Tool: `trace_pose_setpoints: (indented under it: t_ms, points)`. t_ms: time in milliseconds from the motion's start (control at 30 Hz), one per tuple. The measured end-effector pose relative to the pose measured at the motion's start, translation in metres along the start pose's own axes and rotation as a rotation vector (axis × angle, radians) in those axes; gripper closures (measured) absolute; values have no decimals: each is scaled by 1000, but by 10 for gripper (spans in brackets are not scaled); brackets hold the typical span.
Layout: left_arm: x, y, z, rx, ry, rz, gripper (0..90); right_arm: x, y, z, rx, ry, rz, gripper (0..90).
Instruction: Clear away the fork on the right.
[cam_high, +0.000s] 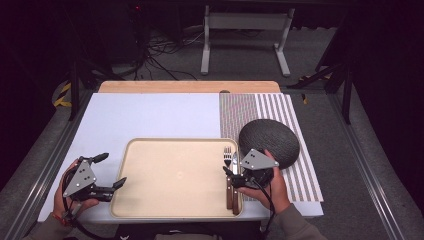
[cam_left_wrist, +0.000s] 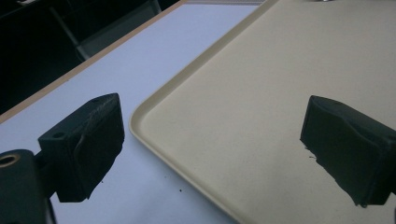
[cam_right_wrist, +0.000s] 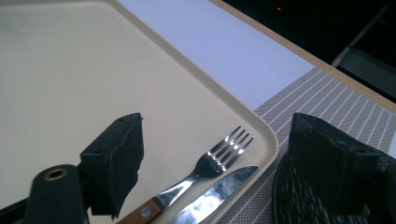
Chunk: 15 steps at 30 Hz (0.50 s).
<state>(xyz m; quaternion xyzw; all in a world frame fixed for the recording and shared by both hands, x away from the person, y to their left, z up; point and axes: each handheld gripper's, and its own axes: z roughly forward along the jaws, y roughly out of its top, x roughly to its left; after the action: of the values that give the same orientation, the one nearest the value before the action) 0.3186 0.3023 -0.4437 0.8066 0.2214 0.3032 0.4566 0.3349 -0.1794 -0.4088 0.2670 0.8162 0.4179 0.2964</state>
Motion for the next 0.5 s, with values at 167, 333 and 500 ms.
trace_pose_setpoints:
  t_ms: [167, 333, 500]
  points:
    - [0, 0, 1, -1, -5, -6, 69, -5, -2, -7, -2, -34, 5, 191]
    - [0, 0, 1, -1, -9, -8, 68, -11, -6, -14, -7, -66, 11, 190]
    - [1, -1, 2, 5, -9, -4, 68, -15, -9, -19, -3, -81, 16, 190]
